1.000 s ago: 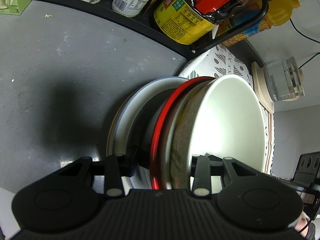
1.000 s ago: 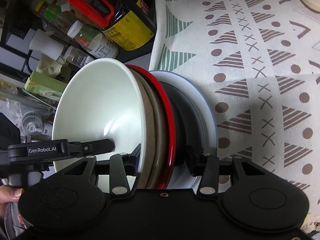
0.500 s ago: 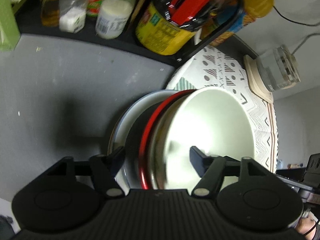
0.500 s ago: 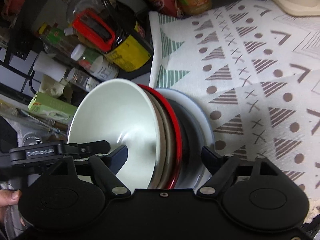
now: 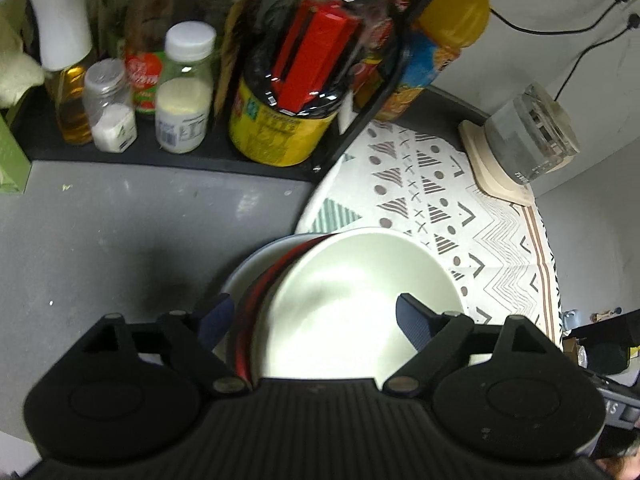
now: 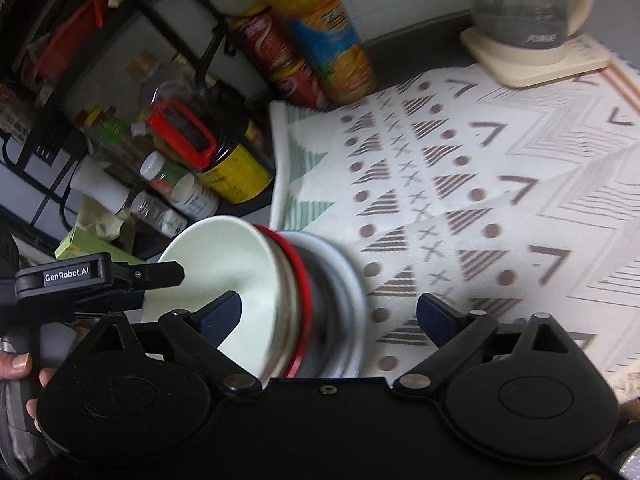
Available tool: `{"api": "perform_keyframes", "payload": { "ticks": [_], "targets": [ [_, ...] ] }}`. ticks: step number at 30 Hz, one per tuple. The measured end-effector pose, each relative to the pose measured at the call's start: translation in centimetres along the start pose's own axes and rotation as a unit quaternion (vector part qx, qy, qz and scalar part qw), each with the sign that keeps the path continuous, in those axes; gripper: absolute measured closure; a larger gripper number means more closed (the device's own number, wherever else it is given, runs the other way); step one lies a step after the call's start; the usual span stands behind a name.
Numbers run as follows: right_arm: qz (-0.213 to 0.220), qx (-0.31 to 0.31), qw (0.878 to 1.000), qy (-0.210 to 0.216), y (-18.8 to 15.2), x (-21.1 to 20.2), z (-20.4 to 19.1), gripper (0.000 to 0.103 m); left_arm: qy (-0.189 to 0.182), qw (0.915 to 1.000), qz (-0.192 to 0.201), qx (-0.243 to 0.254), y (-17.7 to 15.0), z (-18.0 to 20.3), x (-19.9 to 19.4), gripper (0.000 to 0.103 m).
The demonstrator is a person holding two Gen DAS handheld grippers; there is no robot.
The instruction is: Organize plates and bowls
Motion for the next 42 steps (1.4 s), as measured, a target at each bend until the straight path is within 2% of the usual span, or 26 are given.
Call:
{"api": "perform_keyframes", "payload": {
  "ticks": [5,8,15,22,26,30,36,42],
  "targets": [
    [0.028,0.013,0.999,-0.016,-0.5,-2.8,1.9,0.005,0.010,0.9996,0.014,0.021,-0.4,2.1,-0.5,0.016],
    [0.045,0.013,0.999,-0.022,-1.0,-4.6,2.8,0.003,0.029,0.9985,0.032,0.033,-1.0,2.6,-1.3,0.016],
    [0.070,0.005,0.997,-0.036,-2.6,-7.6,4.0,0.002,0.059,0.9951,0.068,0.041,-2.3,2.0,-4.4,0.016],
    [0.104,0.016,0.993,-0.052,-5.2,-10.8,4.5,0.000,0.049,0.9949,0.074,0.049,-6.0,2.1,-6.9,0.016],
    [0.112,0.010,0.991,-0.067,-6.9,-12.4,4.2,0.000,0.038,0.9949,0.083,0.044,-8.0,1.8,-8.3,0.016],
    [0.124,0.016,0.989,-0.074,-8.5,-14.1,3.6,0.000,0.045,0.9922,0.100,0.059,-9.7,1.8,-10.2,0.016],
    [0.137,-0.011,0.984,-0.117,-10.6,-15.8,2.0,0.000,0.057,0.9870,0.126,0.083,-12.1,1.7,-12.9,0.011],
    [0.147,-0.020,0.982,-0.121,-12.5,-17.0,0.7,0.000,0.059,0.9823,0.143,0.106,-14.2,1.5,-15.0,0.010]
  ]
}}
Point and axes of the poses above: each gripper's, at about its wrist camera, not at the fingertips, and x roughly the way its jaws point, z to its right, y to its top, the point moved 8 cm from there along x, roughly the way its jaws point, and after that the axes turned 1 degree about y, right-handed, at the moved point
